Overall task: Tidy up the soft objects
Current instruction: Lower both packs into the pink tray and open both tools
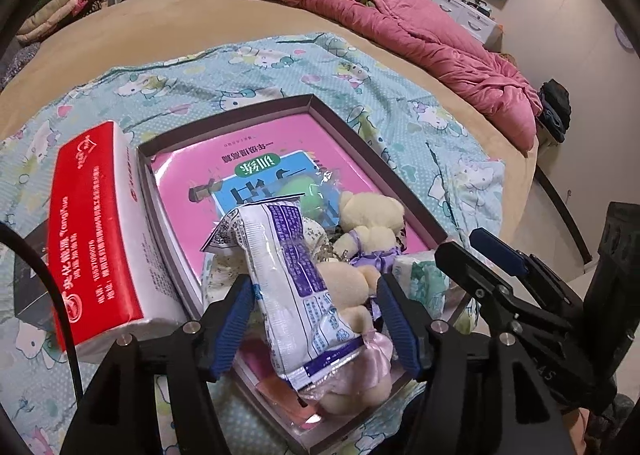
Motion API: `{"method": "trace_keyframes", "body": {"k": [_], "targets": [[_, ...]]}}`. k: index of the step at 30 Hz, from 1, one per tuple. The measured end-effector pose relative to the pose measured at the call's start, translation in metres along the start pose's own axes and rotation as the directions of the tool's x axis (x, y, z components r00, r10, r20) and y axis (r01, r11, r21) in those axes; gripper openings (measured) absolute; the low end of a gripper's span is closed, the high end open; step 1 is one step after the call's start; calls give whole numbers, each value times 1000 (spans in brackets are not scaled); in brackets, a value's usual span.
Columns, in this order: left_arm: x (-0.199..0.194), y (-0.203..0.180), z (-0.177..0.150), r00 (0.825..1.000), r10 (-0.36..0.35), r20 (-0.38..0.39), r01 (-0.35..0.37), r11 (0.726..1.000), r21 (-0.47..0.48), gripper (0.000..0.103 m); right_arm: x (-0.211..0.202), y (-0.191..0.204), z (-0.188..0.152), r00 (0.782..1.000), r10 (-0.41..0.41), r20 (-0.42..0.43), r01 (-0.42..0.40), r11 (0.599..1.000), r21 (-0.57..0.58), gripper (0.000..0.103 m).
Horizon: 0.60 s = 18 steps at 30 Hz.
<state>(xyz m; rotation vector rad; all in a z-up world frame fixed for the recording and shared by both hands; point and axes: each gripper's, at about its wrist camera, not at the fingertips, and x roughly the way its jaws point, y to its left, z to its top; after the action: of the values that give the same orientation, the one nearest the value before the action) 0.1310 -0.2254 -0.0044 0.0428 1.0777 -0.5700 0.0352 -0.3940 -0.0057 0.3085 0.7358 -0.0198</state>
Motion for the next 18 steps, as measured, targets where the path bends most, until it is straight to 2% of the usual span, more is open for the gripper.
{"method": "trace_keyframes", "body": {"k": [6,18], "targets": [[-14,-1,-6,999,31,23,-31,999,6,71,-5,2,0,1000,-15,10,15,1000,-7,77],[-46,10,-20,993,85,84,-83,996,-28,85,-21,19,6,1000,-4,23,5,999,-45,78]]}}
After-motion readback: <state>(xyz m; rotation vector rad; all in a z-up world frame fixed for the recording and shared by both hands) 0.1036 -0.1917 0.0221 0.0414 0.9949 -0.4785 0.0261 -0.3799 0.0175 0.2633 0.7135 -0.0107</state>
